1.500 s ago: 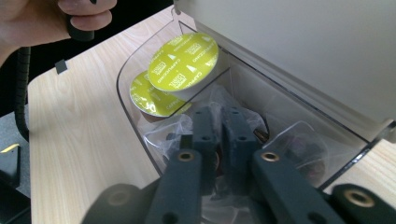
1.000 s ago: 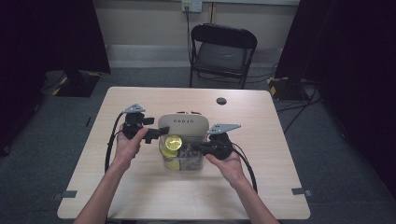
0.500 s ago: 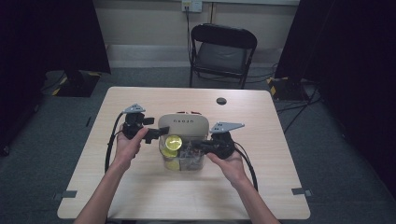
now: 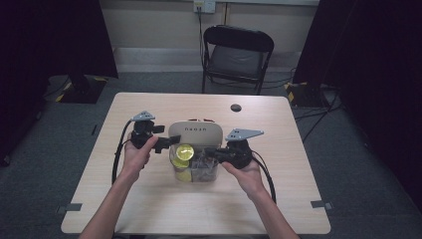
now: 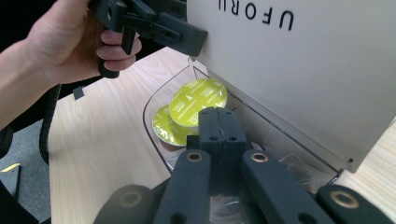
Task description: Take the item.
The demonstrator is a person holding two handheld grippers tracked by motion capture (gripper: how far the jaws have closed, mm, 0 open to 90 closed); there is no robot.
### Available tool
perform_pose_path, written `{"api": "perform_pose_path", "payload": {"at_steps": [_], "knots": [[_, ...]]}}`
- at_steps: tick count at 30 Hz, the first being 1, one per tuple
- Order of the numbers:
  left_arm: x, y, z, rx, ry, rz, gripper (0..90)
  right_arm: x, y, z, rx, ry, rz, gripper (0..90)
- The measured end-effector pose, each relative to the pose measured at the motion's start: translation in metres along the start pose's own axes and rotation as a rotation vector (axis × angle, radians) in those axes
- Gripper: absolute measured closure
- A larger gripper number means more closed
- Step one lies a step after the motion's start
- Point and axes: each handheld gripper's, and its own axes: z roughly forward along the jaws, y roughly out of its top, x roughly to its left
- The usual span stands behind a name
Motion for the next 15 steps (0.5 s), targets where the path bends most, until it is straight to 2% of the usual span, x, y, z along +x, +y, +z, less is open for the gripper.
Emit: {"api": "perform_pose_path", "payload": {"at_steps": [12, 15], "knots": [[0.0, 0.0, 0.0, -0.005, -0.01, 0.0, 11.3, 0.001, 0.004, -0.007, -0.014, 0.002, -0.001, 90.0], [0.0, 0.0, 0.001, -0.006, -0.012, -0.002, 11.2, 0.001, 0.007, -0.014, -0.035, -0.002, 0.0, 90.0]]}}
